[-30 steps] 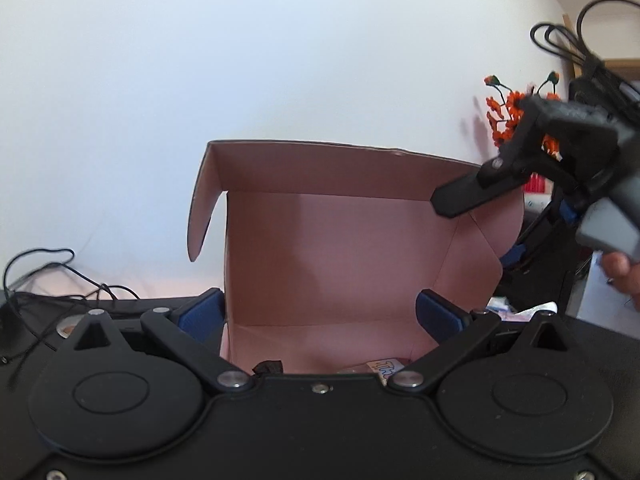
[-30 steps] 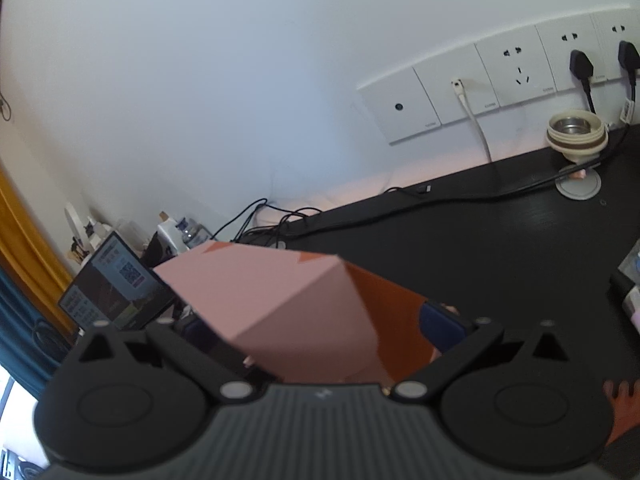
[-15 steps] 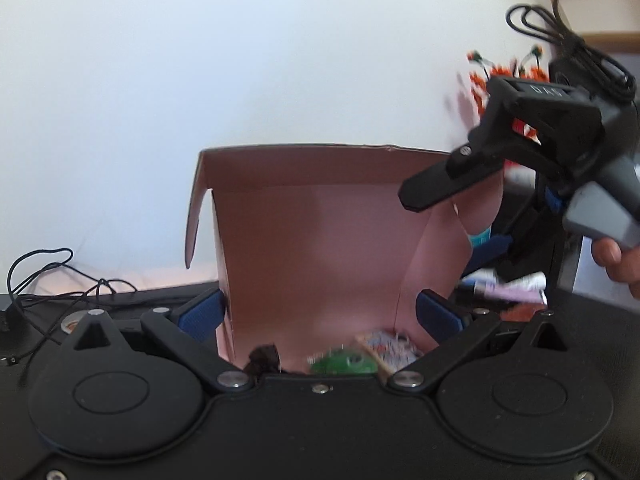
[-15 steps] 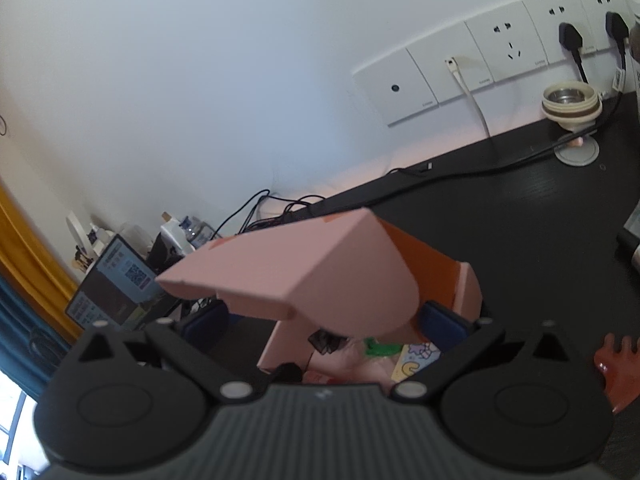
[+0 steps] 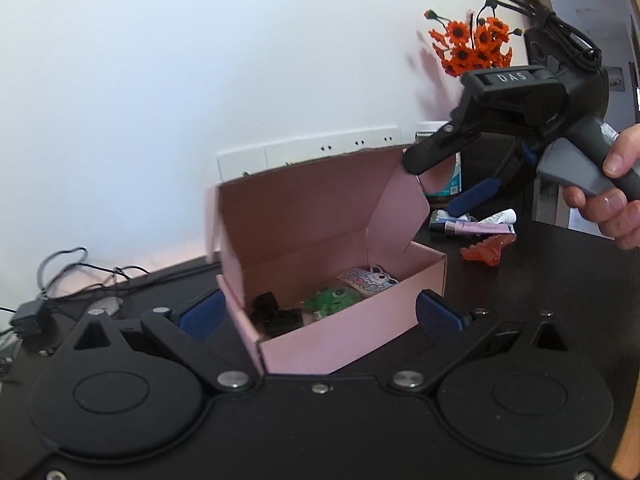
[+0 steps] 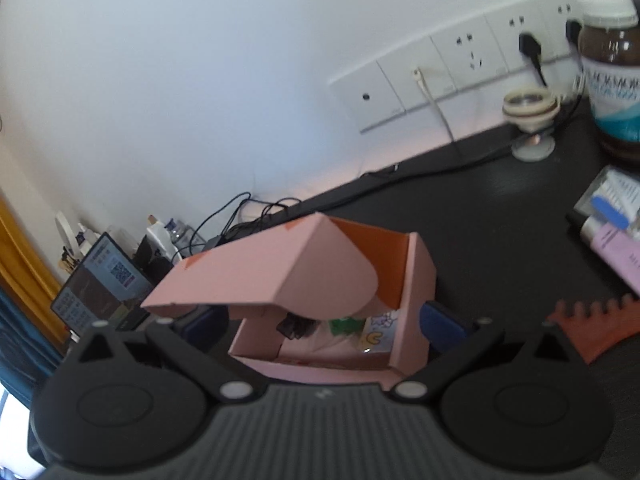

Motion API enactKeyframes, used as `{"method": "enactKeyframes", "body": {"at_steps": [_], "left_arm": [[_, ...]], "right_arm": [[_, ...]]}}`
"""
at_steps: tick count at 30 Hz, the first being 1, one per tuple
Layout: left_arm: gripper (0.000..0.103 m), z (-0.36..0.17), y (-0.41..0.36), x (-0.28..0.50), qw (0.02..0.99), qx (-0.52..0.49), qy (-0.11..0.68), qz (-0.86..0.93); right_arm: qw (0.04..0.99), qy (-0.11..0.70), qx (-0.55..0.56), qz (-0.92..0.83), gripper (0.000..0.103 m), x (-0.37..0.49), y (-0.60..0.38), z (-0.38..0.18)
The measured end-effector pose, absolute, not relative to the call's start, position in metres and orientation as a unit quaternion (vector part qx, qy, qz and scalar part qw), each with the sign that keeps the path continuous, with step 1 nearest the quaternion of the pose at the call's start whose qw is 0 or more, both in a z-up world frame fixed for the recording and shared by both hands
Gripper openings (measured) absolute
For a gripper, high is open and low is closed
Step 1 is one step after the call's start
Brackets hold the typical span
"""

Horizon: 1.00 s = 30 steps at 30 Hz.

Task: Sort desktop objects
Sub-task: 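Fold the lid over the box opening with the right gripper, then press the closed JON box lid flat with the right gripper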

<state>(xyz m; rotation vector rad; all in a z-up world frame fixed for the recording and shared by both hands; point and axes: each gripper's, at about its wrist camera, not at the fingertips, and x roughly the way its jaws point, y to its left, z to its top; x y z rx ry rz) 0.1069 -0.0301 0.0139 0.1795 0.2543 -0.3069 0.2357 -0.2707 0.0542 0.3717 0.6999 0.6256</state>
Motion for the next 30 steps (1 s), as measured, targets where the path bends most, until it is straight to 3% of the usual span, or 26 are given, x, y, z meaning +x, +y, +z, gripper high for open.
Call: {"method": "enactKeyframes", "body": {"at_steps": [6, 11, 16, 23, 30], "left_arm": [[0.103, 0.045, -0.032, 0.097, 0.986, 0.066, 0.072, -0.139], [0.103, 0.066, -0.039, 0.098, 0.988, 0.043, 0.046, -0.144], [0.103, 0.064, -0.037, 0.107, 0.987, 0.016, 0.063, -0.145], [0.103, 0.041, -0.019, 0.137, 0.987, -0.043, 0.131, -0.078], [0.103, 0.030, -0.004, 0.141, 0.986, -0.047, 0.152, -0.055]], "right_arm": [[0.912, 0.259, 0.162, 0.275, 0.102, 0.220, -0.270, 0.074], [0.907, 0.244, 0.199, 0.278, 0.102, 0.218, -0.260, 0.077], [0.913, 0.214, 0.174, 0.299, 0.102, 0.207, -0.262, 0.082], [0.919, 0.280, 0.160, 0.227, 0.102, 0.227, -0.257, 0.052], [0.913, 0.314, 0.159, 0.206, 0.102, 0.229, -0.256, 0.024]]}}
